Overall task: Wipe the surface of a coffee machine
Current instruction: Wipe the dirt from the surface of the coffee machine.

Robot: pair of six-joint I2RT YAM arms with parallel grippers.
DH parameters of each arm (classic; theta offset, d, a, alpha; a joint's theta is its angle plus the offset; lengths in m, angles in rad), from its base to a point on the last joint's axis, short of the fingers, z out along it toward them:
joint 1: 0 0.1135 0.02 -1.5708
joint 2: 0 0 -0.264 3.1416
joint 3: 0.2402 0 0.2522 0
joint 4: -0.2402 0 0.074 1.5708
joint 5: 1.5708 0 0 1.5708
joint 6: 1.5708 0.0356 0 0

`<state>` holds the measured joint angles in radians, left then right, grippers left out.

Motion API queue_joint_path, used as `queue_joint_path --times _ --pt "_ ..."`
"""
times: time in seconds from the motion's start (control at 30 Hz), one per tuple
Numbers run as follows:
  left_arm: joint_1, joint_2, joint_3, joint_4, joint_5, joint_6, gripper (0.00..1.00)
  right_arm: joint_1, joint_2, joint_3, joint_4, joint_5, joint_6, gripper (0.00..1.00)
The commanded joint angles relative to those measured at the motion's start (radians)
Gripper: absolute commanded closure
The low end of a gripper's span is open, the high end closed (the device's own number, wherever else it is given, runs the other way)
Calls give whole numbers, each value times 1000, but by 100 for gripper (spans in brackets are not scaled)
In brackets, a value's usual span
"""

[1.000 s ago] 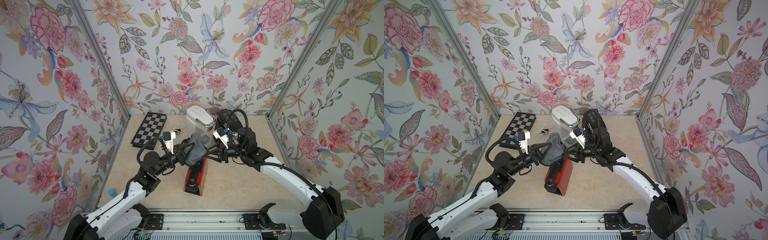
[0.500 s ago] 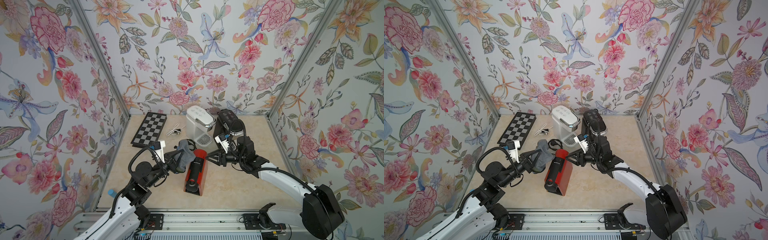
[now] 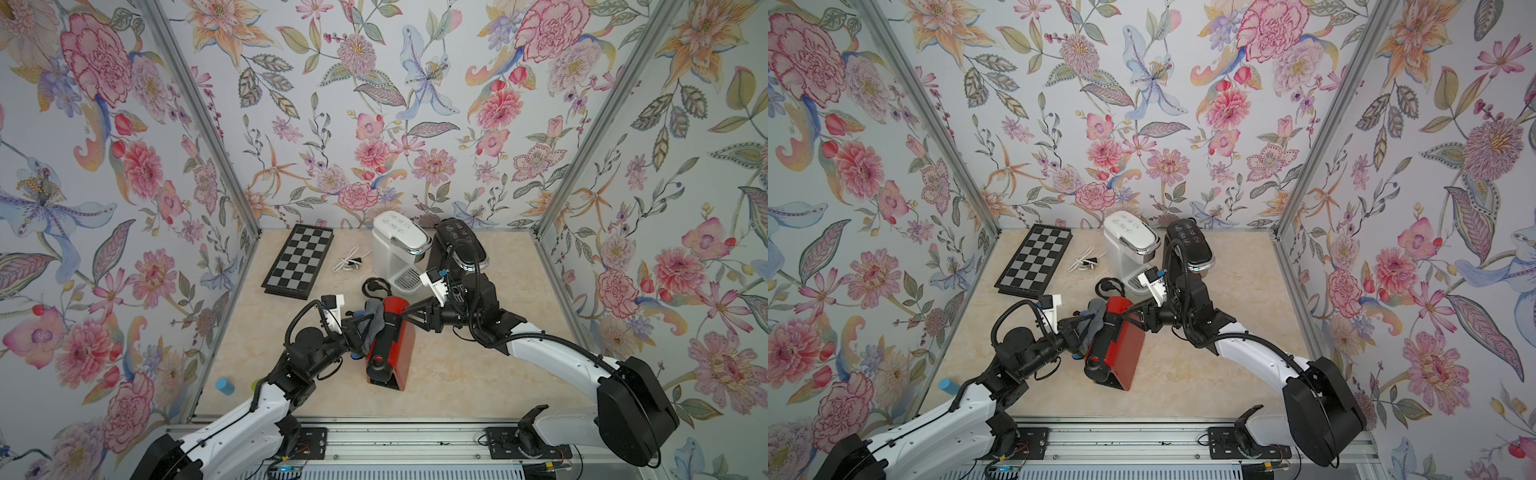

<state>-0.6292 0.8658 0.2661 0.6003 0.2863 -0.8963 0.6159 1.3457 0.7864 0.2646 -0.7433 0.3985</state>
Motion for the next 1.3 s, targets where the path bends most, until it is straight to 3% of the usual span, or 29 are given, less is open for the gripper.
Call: queue_joint_path --times 0.0,0.43,0.63,0.9,1.27 --pt "-15 17 -10 79 36 -16 100 27 55 4 -11 44 21 56" --pt "-15 96 -11 85 1 -13 100 69 90 3 17 56 31 57" --pt "-10 55 -29 53 -25 -7 100 78 88 -6 30 66 38 57" --pt "-9 110 -63 117 48 -35 100 64 72 -11 7 102 36 58" --pt "-9 177 -86 80 16 -12 100 65 67 0 -14 132 33 58"
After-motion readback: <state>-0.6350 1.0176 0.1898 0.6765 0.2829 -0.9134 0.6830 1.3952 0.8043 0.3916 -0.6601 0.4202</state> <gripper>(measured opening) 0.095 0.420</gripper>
